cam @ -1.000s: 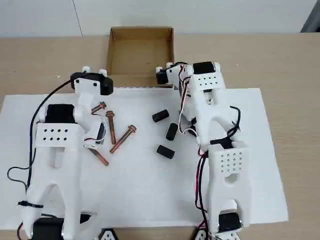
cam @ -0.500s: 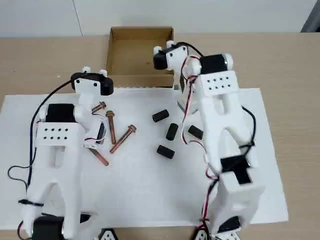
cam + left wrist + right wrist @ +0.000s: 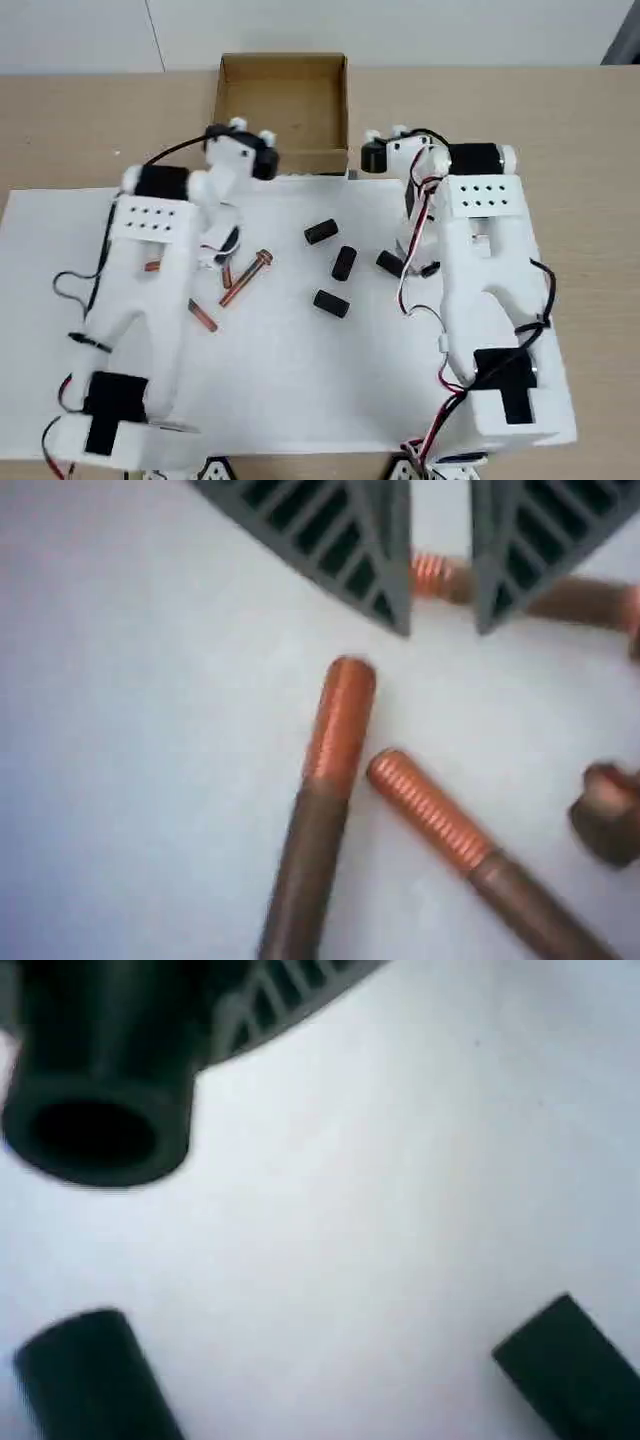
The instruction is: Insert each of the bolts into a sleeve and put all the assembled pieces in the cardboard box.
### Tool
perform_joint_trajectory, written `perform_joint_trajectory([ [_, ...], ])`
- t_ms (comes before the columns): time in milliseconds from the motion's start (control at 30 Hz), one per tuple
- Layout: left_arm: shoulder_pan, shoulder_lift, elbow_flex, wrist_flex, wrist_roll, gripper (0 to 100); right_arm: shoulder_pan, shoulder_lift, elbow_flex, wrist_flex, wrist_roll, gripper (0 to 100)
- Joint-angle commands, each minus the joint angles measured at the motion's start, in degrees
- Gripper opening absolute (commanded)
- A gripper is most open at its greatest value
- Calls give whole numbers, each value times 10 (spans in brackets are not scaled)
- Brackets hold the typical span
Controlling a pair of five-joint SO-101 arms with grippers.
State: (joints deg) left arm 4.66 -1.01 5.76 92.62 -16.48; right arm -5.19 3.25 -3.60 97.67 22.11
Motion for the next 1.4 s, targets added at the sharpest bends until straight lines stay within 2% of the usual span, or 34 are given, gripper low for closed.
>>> perform_joint_trajectory([
  [0, 24, 28, -44, -1, -5, 37, 16, -33, -3, 0, -6, 7],
  [233, 42, 107, -95, -4, -7, 88, 14, -43, -3, -11, -28, 7],
  [533, 59, 156, -120, -5, -7, 89, 13, -38, -2, -30, -31, 7],
  [1367, 54, 292, -121, -108, -9, 88, 13, -40, -2, -30, -32, 7],
])
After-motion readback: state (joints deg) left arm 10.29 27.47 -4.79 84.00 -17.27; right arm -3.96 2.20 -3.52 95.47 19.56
